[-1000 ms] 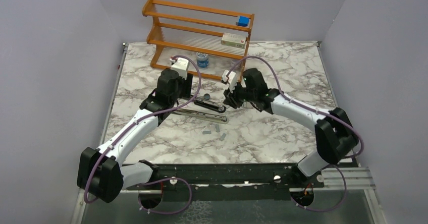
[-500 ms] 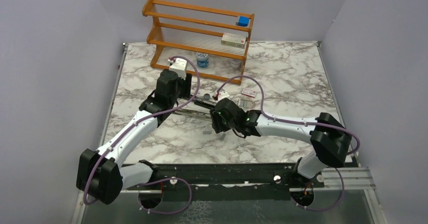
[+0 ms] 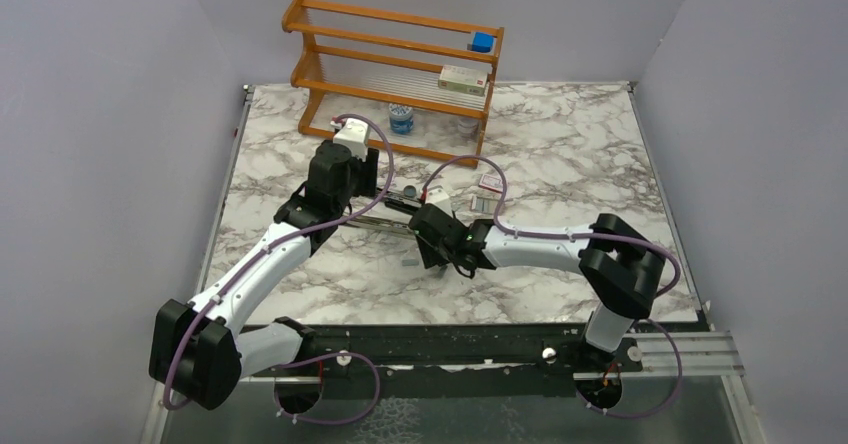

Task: Load the staples into the stapler
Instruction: Pick up the staple from the center of the board.

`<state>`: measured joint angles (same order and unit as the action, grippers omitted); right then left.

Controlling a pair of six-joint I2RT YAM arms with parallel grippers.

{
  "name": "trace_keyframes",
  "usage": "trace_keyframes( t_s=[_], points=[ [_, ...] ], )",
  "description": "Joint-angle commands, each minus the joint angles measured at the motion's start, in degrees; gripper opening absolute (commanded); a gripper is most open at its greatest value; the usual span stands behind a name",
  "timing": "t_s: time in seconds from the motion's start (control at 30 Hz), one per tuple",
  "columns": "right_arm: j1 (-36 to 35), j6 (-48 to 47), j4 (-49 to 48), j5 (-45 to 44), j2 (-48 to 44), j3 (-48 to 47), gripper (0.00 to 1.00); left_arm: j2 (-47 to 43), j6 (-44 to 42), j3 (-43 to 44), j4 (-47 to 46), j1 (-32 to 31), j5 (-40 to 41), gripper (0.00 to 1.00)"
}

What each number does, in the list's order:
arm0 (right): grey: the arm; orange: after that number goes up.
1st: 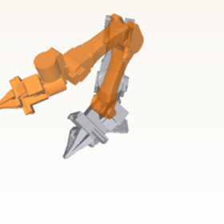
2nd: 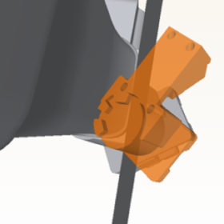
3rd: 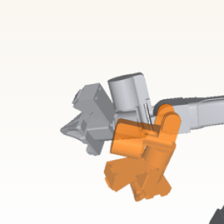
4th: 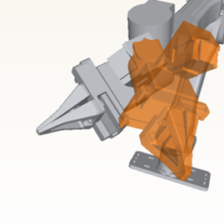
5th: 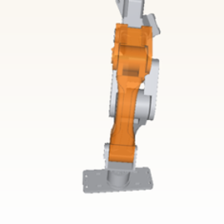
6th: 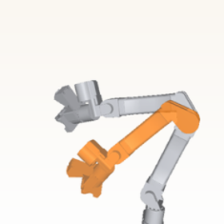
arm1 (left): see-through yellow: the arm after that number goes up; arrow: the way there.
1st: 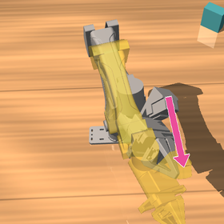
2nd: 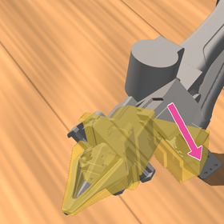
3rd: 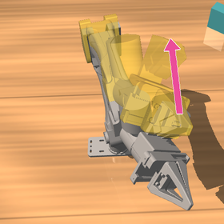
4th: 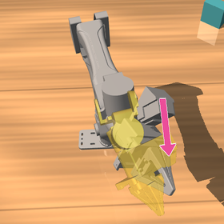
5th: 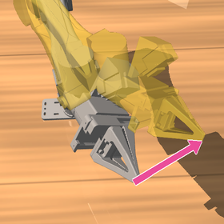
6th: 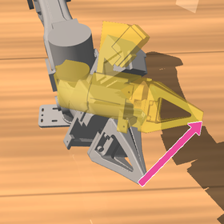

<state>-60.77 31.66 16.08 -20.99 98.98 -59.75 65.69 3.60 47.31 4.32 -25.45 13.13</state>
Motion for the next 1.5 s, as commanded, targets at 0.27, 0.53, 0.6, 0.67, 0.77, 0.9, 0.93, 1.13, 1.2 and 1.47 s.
trace_keyframes(
  t_s=[0.27, 0.53, 0.6, 0.67, 0.77, 0.9, 0.93, 1.13, 1.2, 1.47],
  points=[
    [-0.6, 0.2, 1.0, 0.3, 4.3, -3.0, 0.47, -1.9, 0.4, -1.2, -1.5, 0.4, 0.2, 0.63],
    [-1.0, 0.0, 2.6, 0.7, 6.1, -3.6, 0.31, -2.2, 0.4, -1.3, -1.5, 0.4, 0.3, 0.63],
    [-1.1, -0.1, 2.8, 1.1, 6.2, -3.6, 0.27, -2.2, 0.4, -1.3, -1.6, 0.4, 0.3, 0.63],
    [-1.2, 0.0, 2.9, 1.7, 6.2, -3.6, 0.24, -2.2, 0.5, -1.3, -1.6, 0.4, 0.3, 0.63],
    [-1.1, 0.2, 2.9, 2.4, 6.0, -3.3, 0.2, -2.4, 0.5, -1.3, -1.4, 0.4, 0.2, 0.63],
    [-1.2, 0.7, 3.0, 2.1, 4.4, -2.9, 0.16, -2.5, 0.6, -0.9, -1.2, 0.4, 0.3, 0.63],
    [-1.2, 0.6, 3.0, 1.8, 3.6, -3.0, 0.16, -2.5, 0.8, -0.6, -1.1, 0.4, 0.3, 0.63],
    [0.2, -5.3, 0.0, 1.8, -4.0, -3.0, 0.15, -3.2, 3.0, 3.5, -0.6, 0.6, -1.7, 0.64],
    [1.4, -8.1, -1.2, 2.6, -7.4, -3.5, 0.15, -3.9, 3.5, 7.9, 1.1, 0.6, -2.8, 0.64],
    [16.0, -22.1, -15.2, 25.2, -23.2, -4.6, 0.16, -12.0, -0.4, 16.7, -9.3, 0.7, -14.0, 0.87]
  ],
)
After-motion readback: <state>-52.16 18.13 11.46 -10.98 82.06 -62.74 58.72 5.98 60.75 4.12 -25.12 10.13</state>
